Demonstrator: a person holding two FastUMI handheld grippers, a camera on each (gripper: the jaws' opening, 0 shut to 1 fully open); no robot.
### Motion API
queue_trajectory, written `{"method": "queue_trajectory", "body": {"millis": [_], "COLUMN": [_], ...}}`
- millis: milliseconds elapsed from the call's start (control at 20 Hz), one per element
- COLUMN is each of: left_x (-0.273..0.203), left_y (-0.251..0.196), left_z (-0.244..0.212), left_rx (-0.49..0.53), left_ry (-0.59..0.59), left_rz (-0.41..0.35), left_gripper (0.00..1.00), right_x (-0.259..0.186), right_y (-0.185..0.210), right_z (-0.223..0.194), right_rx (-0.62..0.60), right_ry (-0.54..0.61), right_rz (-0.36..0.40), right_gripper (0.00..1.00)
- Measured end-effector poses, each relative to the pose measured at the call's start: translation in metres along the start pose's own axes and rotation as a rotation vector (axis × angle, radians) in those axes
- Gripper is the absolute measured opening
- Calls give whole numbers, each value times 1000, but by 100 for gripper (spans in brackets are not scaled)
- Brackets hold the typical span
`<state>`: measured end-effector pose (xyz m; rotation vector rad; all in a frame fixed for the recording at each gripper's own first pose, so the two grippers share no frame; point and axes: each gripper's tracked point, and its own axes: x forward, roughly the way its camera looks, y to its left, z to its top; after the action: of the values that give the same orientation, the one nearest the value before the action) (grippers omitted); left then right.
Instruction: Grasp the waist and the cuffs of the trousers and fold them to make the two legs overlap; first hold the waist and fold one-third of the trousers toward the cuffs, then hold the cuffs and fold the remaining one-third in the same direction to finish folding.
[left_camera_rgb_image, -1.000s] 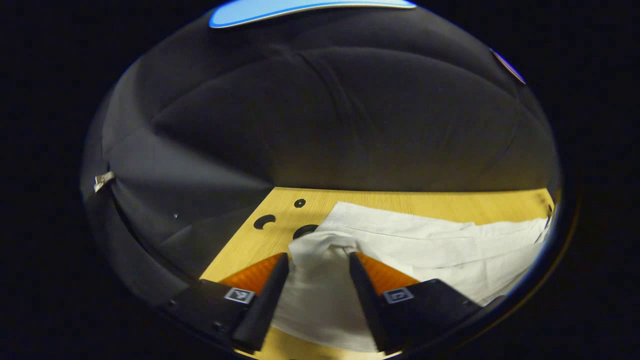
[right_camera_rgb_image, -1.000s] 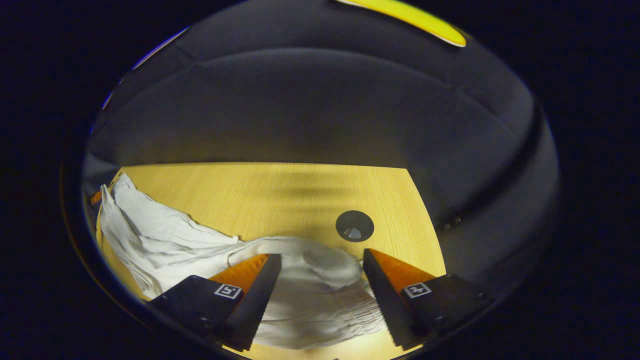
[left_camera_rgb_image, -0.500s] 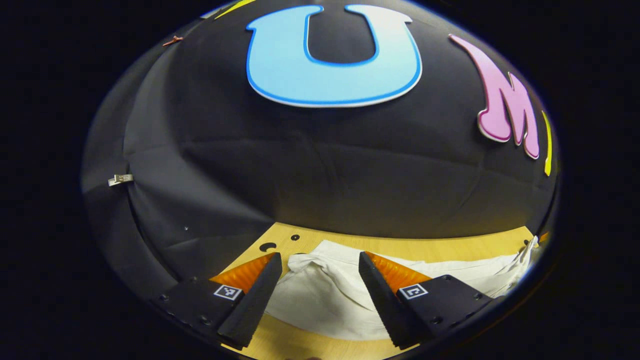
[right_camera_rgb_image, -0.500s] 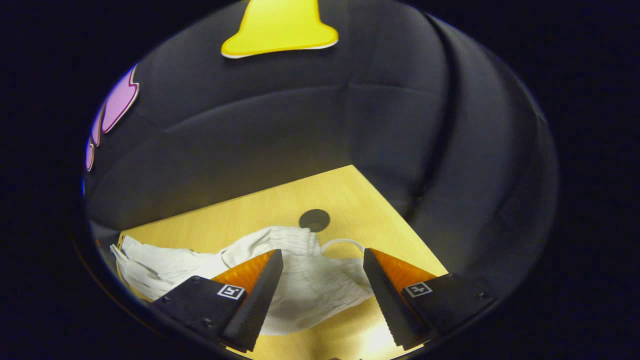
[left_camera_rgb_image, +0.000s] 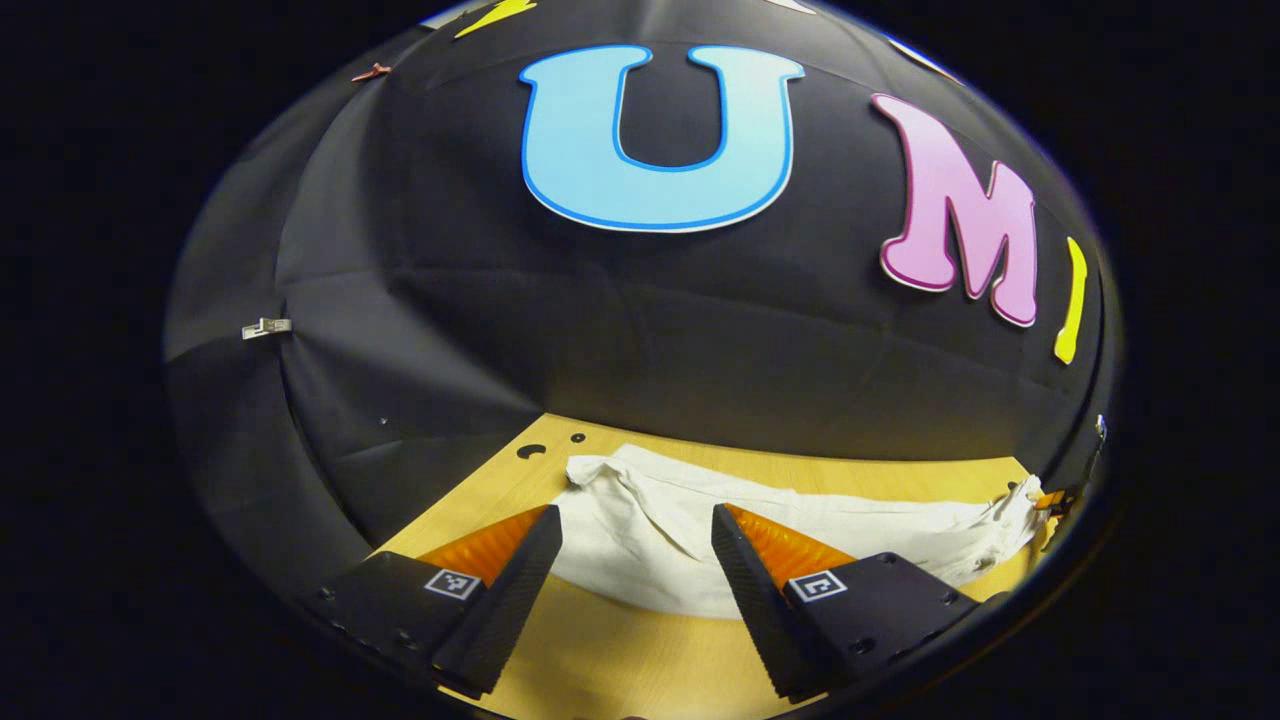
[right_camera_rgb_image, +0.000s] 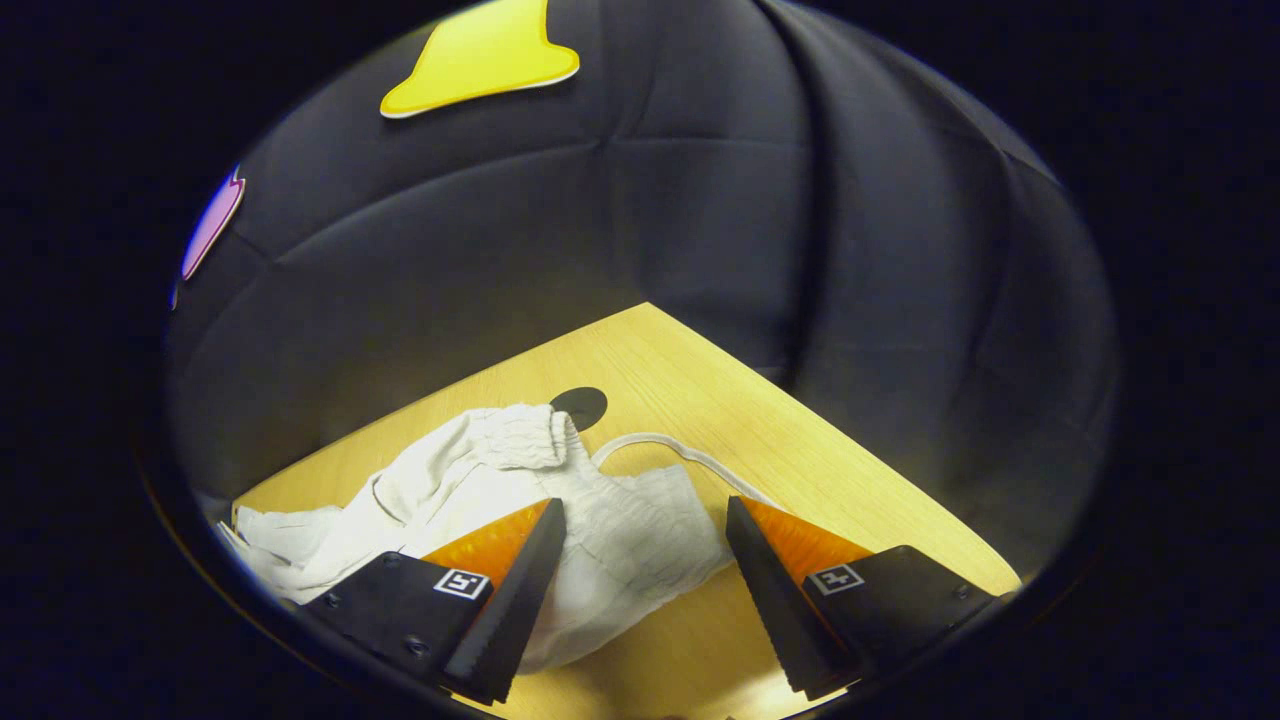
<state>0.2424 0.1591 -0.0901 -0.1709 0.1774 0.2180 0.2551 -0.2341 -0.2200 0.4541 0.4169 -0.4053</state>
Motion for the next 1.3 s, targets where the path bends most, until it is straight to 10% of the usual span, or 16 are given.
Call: {"method": "queue_trajectory", "body": {"millis": [700,850,900,1300], "left_x": [-64,-81,-85,-89], "left_y": [-92,-117,-125,-115], "left_z": [32,40,40,11], "left_rx": [111,128,127,-17], "left_ry": [-2,-25,-30,47], "left_rz": [-106,-164,-183,-191], "left_gripper": [96,95,95,96], "right_x": [8,8,7,-11], "right_y": [6,12,16,32], "right_z": [-23,-27,-22,-1], "right_rx": [-68,-50,-48,-51], "right_ry": [-4,30,16,3], "right_rz": [-30,-6,1,42], "right_gripper": [96,75,51,14]}}
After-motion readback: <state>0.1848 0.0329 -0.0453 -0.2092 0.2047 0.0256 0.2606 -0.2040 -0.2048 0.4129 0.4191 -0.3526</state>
